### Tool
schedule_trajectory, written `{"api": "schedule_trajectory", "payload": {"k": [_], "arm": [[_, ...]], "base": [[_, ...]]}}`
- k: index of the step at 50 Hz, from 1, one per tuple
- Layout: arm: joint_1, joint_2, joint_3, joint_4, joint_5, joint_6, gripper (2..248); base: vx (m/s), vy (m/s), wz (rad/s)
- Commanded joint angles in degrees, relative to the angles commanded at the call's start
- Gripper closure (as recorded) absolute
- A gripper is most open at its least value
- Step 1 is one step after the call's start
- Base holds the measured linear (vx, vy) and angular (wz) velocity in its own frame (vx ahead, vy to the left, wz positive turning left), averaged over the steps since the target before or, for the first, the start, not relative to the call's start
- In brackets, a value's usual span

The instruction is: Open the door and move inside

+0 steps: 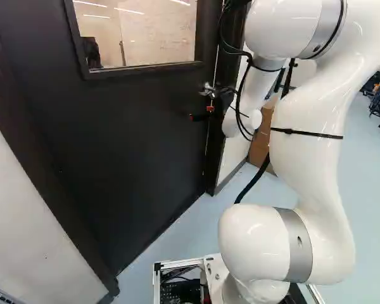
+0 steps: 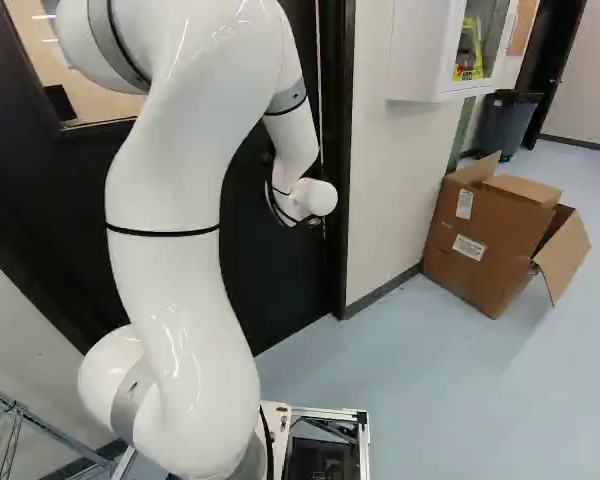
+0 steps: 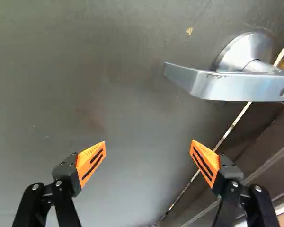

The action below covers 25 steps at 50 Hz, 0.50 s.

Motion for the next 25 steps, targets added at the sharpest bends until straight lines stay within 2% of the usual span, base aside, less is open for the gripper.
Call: {"api": "schedule_trajectory", "payload": {"k": [25], "arm": [[1.9, -3.5, -4.6, -0.6, 0.0, 0.0, 3]], "base": [[0.0, 0.0, 0.0]]}}
